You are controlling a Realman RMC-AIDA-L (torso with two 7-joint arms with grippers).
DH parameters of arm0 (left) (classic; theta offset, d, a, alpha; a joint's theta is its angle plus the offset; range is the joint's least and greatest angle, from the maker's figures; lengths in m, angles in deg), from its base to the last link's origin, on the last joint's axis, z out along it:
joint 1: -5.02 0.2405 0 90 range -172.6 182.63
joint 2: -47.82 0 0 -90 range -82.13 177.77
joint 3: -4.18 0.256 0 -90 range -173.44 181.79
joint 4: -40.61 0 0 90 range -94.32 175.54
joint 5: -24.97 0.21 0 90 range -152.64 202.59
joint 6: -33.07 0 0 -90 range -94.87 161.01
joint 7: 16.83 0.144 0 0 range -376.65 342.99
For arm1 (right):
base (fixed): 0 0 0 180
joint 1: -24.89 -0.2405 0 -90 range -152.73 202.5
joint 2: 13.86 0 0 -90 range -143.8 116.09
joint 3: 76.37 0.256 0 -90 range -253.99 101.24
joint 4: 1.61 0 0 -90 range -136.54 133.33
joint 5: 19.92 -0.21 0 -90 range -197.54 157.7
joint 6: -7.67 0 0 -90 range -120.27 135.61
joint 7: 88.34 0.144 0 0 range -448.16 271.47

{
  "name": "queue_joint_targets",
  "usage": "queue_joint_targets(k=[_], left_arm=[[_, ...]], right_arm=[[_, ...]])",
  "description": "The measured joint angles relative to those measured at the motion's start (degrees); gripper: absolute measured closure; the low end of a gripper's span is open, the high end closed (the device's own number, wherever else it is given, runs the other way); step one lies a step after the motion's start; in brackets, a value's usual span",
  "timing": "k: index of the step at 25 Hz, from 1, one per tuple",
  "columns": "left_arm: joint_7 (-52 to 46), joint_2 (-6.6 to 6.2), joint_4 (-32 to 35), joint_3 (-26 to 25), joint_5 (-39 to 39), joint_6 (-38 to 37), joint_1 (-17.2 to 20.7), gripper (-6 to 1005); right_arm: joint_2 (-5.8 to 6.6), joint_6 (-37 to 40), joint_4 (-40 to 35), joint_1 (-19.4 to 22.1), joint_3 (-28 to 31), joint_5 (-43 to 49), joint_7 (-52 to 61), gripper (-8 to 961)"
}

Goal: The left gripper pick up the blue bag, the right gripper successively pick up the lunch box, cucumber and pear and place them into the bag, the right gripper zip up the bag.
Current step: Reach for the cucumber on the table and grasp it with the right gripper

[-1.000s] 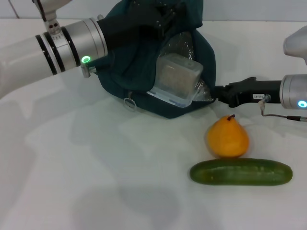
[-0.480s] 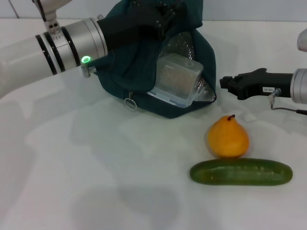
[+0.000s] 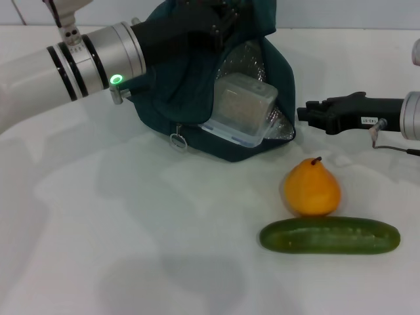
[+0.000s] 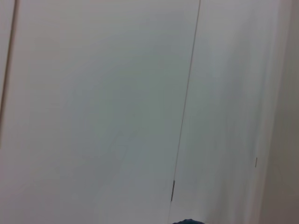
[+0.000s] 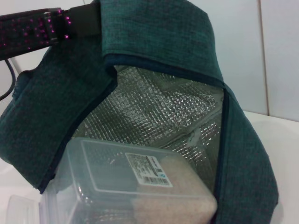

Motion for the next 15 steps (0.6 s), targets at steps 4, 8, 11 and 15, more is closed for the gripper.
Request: queue_joint_targets(k=[4,8,11,15], left_arm=[[0.00,0.01,0.00,0.00,-0.01,0.00,-0.08,953],[0.01,0.06,0.00,0.00,-0.01,0.00,-0.27,953],[0.06,0.07,0.01,0.00,-0.01,0.03,-0.38,953],[0.09,0.09,0.69,0.00,-0.01,0.06,-0.53,953]], right_arm=[[-0.08,-0.38,0.33,0.01,-0.12,0.19,0.02,721],[-0.76,-1.69,0.58,-0.18,-0.51,1.19,-0.28,648],[-1.31,-3.05,0.60,-0.40,-0.84,2.67,-0.28,593],[-1.42,-3.41,0.70,-0.66,-1.38,3.12,-0.08,465]])
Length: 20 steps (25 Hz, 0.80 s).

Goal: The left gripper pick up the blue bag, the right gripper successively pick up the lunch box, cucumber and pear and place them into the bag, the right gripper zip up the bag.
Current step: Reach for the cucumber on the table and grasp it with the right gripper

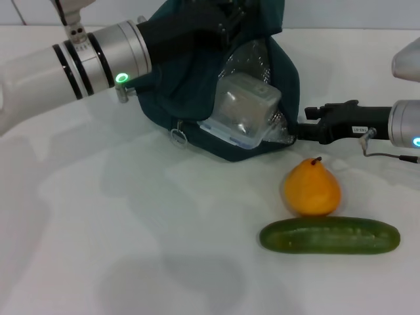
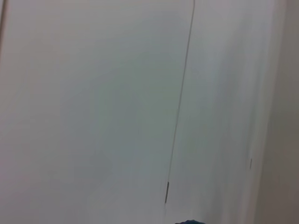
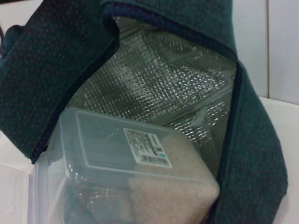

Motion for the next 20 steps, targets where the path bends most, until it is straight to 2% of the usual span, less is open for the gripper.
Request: queue_joint_targets(k=[2,7,13,16,20], left_arm=[[0.00,0.00,0.08,0.02,0.00,0.01,0.00,953],[0.07,0.00,0.10,0.09,0.00,0.03,0.00,953],[0.09,0.00,0.12,0.09,0.00,0.03,0.00,953],[0.09,0.00,0.44,0.09,0.00,0.03,0.00,953],[0.09,0.00,0.63,0.09,0.00,0.03,0.08,954]], right_arm=[[-0.07,-0.02,0.10,-0.02,-0.10,0.01,0.07,392],[-0.30,-0.16,0.23,-0.20,-0.88,0.01,0.13,400],[-0.29,-0.19,2.26,-1.79,-1.35,0.01,0.42,485],[-0.27,-0.19,2.85,-2.15,-1.42,0.06,0.74,628],[-0.20,-0.40,2.88,-2.17,-1.44,0.07,0.78,715]])
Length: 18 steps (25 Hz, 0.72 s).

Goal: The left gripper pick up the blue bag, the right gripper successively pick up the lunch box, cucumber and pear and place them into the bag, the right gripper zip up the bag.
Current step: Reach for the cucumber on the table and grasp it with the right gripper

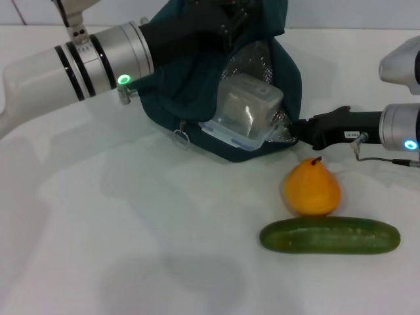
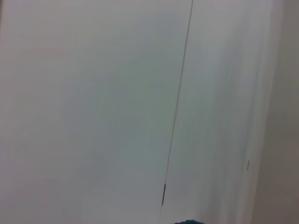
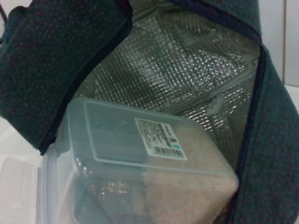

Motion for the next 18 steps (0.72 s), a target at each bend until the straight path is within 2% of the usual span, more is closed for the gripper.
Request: queue_joint_targets(k=[11,15,18], left_arm=[[3.09,0.00,1.00,-0.05,-0.13,-0.46,0.55,954],[4.08,-0.01,1.22,-0.07,-0.17,-0.52,0.60,954],[4.06,-0.12,0.59,-0.09,-0.19,-0.55,0.62,954]], right_arm=[[0.32,-2.08,-0.92,0.93,0.36,0.08,-0.82,933],[0.40,-2.41,-4.63,3.32,0.79,-0.28,-1.90,939],[0.37,-1.05,-8.47,5.78,3.56,-0.48,-3.37,943]])
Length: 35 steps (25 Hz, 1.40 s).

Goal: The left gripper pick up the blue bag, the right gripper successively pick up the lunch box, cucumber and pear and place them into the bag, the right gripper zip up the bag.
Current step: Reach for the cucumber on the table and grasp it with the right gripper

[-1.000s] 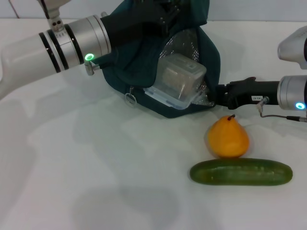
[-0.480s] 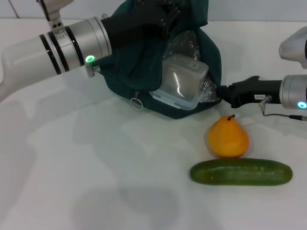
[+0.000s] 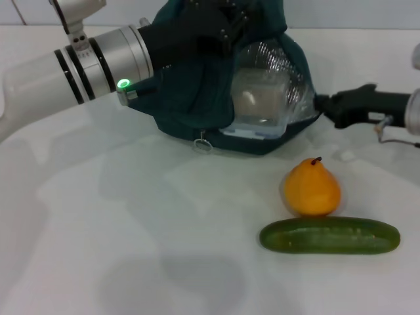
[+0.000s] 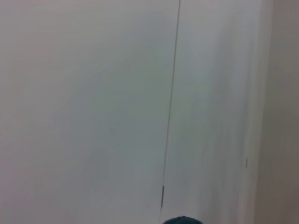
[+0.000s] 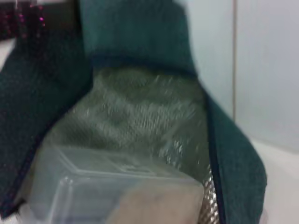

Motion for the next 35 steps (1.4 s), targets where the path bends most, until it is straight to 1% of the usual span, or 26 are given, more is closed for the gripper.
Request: queue_joint_targets(k=[3,7,10,12,16,18,20,23,26,27,29,32,35], left_arm=[[-0.57,-0.10,-0.90,-0.01,-0.01,0.00,0.01,954],[-2.85,-0.22,-3.24,0.08,0.95,0.01,0.01,954],[-5.20,-0.29,-4.48,0.08,1.22,0.04,-0.09,954],[-8.93,-0.44,-6.35,0.12,1.34,0.06,-0.57,954],[-17.68,-0.50,-11.14,0.18,3.64,0.29,-2.32,954],[-21.84,-0.74,-12.95,0.18,5.31,0.42,-2.85,954],[-24.42,-1.10,-13.51,0.18,6.00,0.35,-2.72,954],[-25.97,-1.50,-13.61,0.18,6.12,-0.09,-2.13,954],[-26.30,-2.57,-13.54,0.18,5.07,-2.17,-0.70,954],[-26.19,-3.11,-13.37,0.18,3.97,-3.84,0.26,954],[-25.16,-3.80,-13.14,0.18,1.50,-6.97,2.01,954],[-21.50,-3.97,-13.11,0.18,-3.07,-11.25,4.67,954],[-17.67,-3.63,-13.12,0.17,-6.26,-14.45,7.37,954]], right_arm=[[-0.01,3.89,-1.38,0.65,4.68,-0.10,-1.35,944],[-0.09,8.49,-1.75,-0.04,10.14,-1.81,-3.58,942],[-0.02,8.79,-2.20,-0.75,10.44,-3.97,-4.48,938],[0.03,8.83,-2.63,-1.64,10.47,-4.74,-4.75,936],[0.05,8.58,-2.82,-4.77,10.59,-5.05,-5.10,932],[0.08,8.65,-2.78,-6.61,11.27,-5.13,-5.12,930],[0.12,10.16,-2.49,-8.40,12.42,-5.17,-5.08,927],[0.23,13.39,-2.95,-9.58,13.58,-5.55,-4.84,924],[0.17,15.14,-4.11,-9.91,14.10,-6.00,-4.87,921],[0.13,15.29,-4.41,-10.08,14.11,-6.14,-4.92,920],[0.12,15.37,-4.70,-10.34,14.12,-6.82,-5.04,917],[0.53,16.40,-4.77,-10.39,14.38,-8.93,-5.19,914],[0.89,18.99,-3.94,-10.25,15.85,-9.82,-5.25,911]])
